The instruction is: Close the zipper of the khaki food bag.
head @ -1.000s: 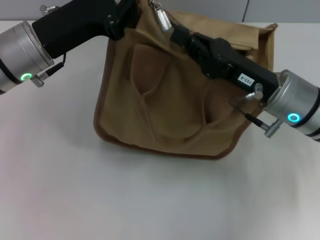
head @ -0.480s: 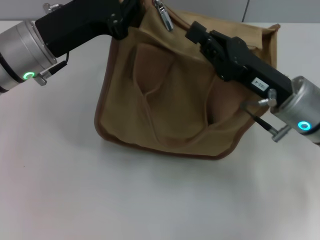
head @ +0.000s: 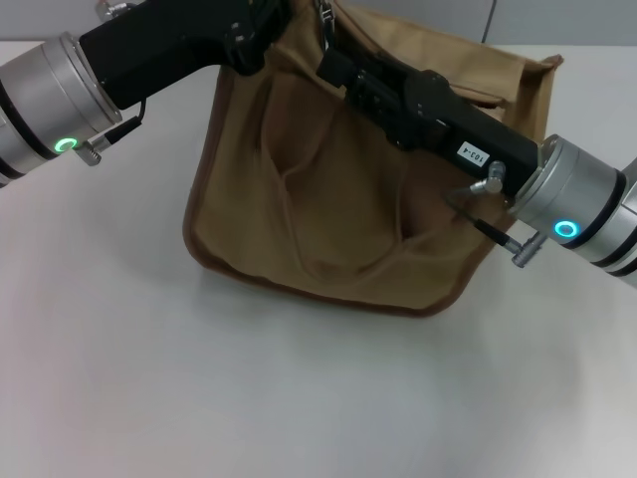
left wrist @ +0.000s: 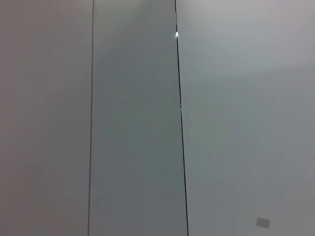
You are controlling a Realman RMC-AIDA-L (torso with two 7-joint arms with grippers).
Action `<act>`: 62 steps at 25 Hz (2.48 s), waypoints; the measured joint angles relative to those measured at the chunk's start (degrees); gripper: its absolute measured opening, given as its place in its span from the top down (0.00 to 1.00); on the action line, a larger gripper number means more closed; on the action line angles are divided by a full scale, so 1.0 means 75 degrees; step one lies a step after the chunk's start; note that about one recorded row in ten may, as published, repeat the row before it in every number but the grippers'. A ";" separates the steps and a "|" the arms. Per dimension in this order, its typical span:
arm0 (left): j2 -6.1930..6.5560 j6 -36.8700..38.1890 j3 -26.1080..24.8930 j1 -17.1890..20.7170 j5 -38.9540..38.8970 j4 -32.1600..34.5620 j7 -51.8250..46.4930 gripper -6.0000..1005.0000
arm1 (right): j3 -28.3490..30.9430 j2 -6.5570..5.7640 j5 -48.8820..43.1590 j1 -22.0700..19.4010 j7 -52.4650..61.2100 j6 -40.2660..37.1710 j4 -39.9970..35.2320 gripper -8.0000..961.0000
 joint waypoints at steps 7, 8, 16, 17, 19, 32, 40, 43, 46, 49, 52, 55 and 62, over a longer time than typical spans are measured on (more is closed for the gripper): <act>-0.0004 -0.0034 -0.0003 -0.0086 0.0001 -0.0015 0.0003 0.97 | 0.0043 -0.0002 0.0029 0.0186 0.0180 0.0397 -0.0003 0.59; -0.0006 -0.0037 -0.0004 -0.0099 0.0000 -0.0019 0.0003 0.97 | 0.0043 -0.0001 0.0029 0.0228 0.0180 0.0412 -0.0004 0.57; -0.0012 -0.0104 -0.0006 -0.0174 -0.0001 -0.0031 0.0003 0.97 | 0.0005 0.0004 -0.0036 0.0391 0.0160 0.0341 0.0075 0.57; -0.0012 -0.0115 -0.0005 -0.0179 -0.0001 -0.0032 0.0003 0.97 | 0.0022 0.0004 -0.0037 0.0373 0.0151 0.0343 0.0075 0.57; -0.0012 -0.0129 -0.0004 -0.0187 -0.0002 -0.0033 0.0003 0.97 | 0.0036 -0.0006 -0.0033 0.0349 0.0151 0.0292 0.0053 0.57; -0.0011 -0.0363 -0.0004 -0.0287 -0.0002 -0.0036 0.0003 0.97 | 0.0087 -0.0024 -0.0003 0.0469 0.0126 -0.0018 -0.0076 0.58; -0.0011 -0.0491 0.0053 -0.0362 0.0004 -0.0053 0.0054 0.97 | 0.0091 -0.0035 0.0005 0.0700 0.0526 0.0221 -0.0140 0.58; -0.0011 -0.0494 0.0072 -0.0368 0.0004 -0.0058 0.0091 0.97 | 0.0090 -0.0039 0.0006 0.0758 0.0780 0.0239 -0.0221 0.58; -0.0012 -0.0496 0.0074 -0.0369 0.0003 -0.0058 0.0096 0.97 | 0.0098 -0.0039 0.0007 0.0741 0.0794 0.0209 -0.0222 0.58; -0.0013 -0.0507 0.0078 -0.0369 0.0001 -0.0058 0.0098 0.97 | 0.0113 -0.0037 0.0015 0.0729 0.0793 0.0245 -0.0235 0.58; -0.0012 -0.0507 0.0070 -0.0369 0.0000 -0.0058 0.0098 0.97 | 0.0113 -0.0035 0.0018 0.0740 0.0793 0.0272 -0.0254 0.67; -0.0012 -0.0512 0.0058 -0.0369 -0.0001 -0.0058 0.0098 0.97 | 0.0114 -0.0027 0.0019 0.0723 0.0791 0.0256 -0.0257 0.75; -0.0012 -0.0527 0.0054 -0.0368 -0.0008 -0.0103 0.0097 0.97 | 0.0113 -0.0023 0.0019 0.0700 0.0783 0.0207 -0.0260 0.83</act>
